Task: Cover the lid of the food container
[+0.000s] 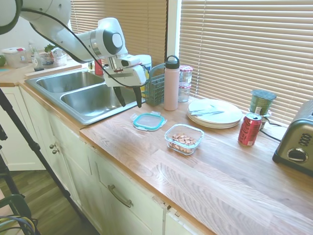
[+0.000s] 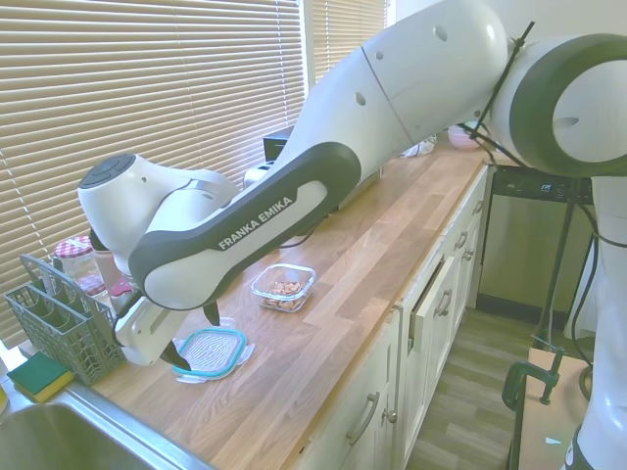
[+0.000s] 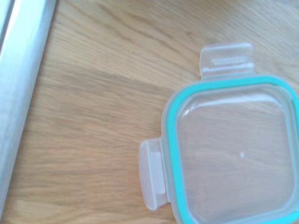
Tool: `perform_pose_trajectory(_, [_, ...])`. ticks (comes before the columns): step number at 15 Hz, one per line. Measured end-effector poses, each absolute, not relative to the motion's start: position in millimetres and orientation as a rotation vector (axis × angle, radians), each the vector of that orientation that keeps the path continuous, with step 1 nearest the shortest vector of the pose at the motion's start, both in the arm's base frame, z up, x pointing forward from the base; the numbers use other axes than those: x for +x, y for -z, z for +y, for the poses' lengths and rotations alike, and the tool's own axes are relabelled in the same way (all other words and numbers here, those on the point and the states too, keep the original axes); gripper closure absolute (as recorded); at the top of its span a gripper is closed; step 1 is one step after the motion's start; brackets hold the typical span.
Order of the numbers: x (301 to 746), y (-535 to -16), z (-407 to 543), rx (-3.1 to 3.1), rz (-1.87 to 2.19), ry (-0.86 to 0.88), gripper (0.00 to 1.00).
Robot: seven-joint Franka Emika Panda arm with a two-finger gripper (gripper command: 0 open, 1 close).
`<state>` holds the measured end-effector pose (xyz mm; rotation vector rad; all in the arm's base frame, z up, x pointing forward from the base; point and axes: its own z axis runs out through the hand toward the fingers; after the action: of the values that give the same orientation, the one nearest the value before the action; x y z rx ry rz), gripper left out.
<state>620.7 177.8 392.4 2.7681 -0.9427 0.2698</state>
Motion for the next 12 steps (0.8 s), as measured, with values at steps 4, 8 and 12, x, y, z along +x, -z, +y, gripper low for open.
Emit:
perform_pose_trajectory(4, [634.6,-380.1,185.4,2.742,-0.910,-0.269,0.00])
perform_pose_trajectory(8, [637.0,-357.0,197.5,2.723,-0.858,-0.249,0.00])
perform_pose_trajectory(12, [645.4,-332.4,204.6,2.688,-0.826,-0.259,0.00])
